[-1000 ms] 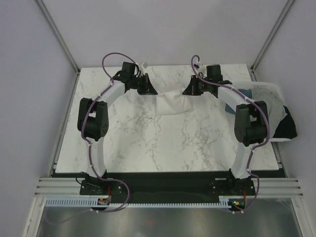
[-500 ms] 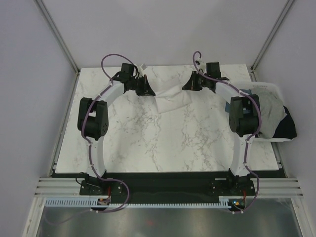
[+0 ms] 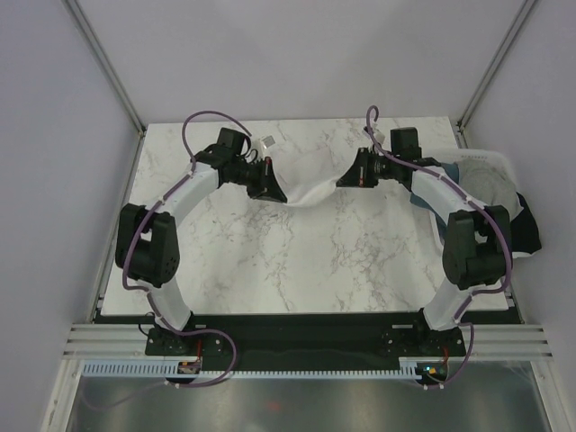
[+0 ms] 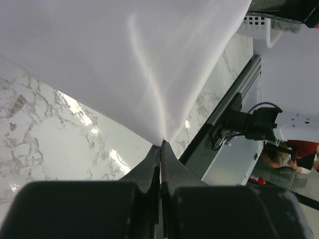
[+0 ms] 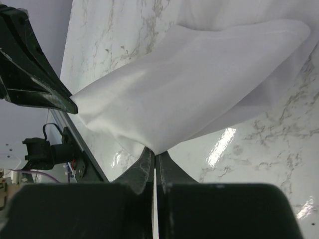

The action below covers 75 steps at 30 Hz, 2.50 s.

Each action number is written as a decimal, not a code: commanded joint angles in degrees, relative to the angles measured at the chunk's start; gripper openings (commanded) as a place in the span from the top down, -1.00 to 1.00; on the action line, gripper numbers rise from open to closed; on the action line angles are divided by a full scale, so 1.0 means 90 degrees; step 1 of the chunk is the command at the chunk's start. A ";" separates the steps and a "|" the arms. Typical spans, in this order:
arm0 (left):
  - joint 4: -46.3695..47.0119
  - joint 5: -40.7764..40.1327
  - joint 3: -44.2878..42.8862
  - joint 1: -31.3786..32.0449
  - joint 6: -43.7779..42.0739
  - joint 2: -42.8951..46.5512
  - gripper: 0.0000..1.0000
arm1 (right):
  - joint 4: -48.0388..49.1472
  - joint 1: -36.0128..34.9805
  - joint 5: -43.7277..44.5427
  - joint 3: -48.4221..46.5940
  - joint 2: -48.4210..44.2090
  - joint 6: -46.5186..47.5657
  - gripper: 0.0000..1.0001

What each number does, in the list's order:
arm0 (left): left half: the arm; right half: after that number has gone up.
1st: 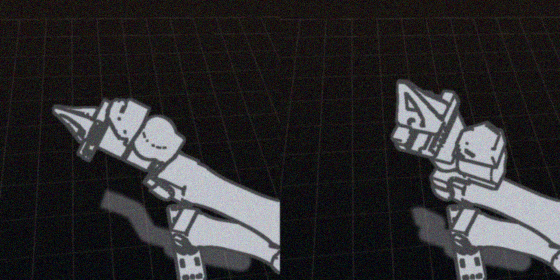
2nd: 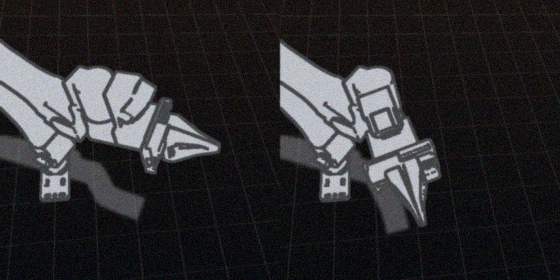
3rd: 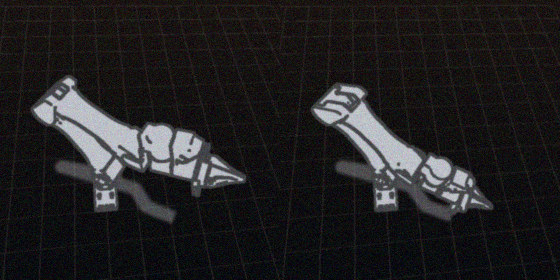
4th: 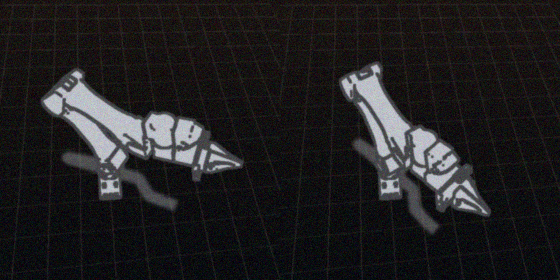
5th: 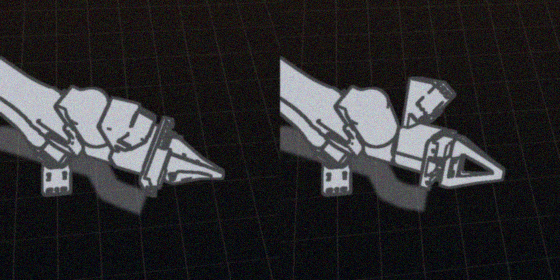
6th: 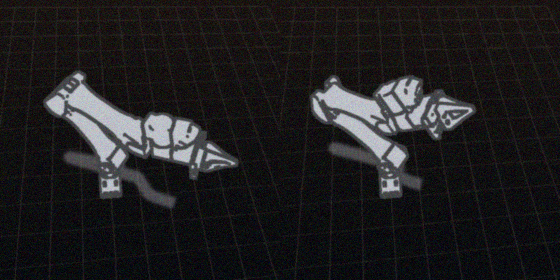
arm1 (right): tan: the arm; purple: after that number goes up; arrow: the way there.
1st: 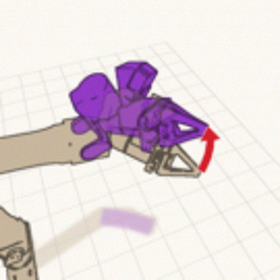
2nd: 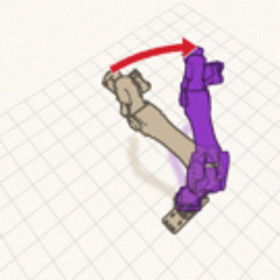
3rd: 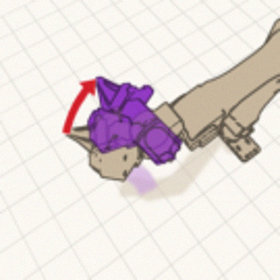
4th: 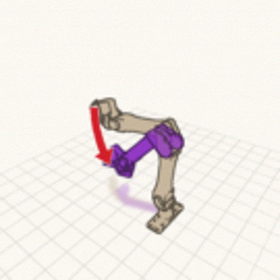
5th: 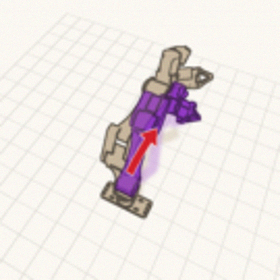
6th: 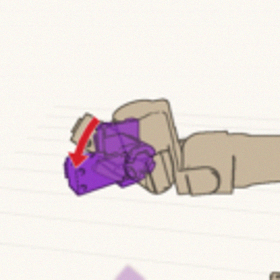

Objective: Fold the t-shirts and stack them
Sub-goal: Fold the tshirt

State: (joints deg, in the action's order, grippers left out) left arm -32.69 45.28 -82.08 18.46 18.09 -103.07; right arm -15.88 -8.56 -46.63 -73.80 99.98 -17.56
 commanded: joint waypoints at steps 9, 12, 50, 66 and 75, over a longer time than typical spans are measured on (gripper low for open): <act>-0.0284 0.0321 0.0946 0.0215 -0.0291 0.1470 0.96 | -0.0355 -0.0377 -0.0366 0.1022 -0.1235 -0.0177 1.00; -0.0284 0.0321 0.1103 0.0205 -0.0291 0.1753 0.96 | -0.0365 -0.0387 -0.0268 0.1071 -0.1616 -0.0217 1.00; -0.0372 -0.1700 -0.1426 -0.0791 -0.0398 -0.1488 0.96 | 0.0944 -0.0407 0.0191 -0.3147 0.3080 -0.0422 0.78; 0.0438 -0.1086 -0.0540 -0.0898 -0.0292 -0.0287 -0.38 | 0.1999 -0.0348 -0.0472 -0.1742 0.1772 -0.0451 -0.08; 0.0866 -0.0131 0.0360 -0.1152 0.0409 -0.0550 -0.38 | 0.1940 -0.0611 -0.1127 -0.2112 0.2425 -0.0646 -0.03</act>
State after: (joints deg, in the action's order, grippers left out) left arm -28.51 38.09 -80.49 9.30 16.88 -107.33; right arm -0.01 -13.06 -52.29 -90.30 118.76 -22.15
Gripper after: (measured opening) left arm 0.688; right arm 0.519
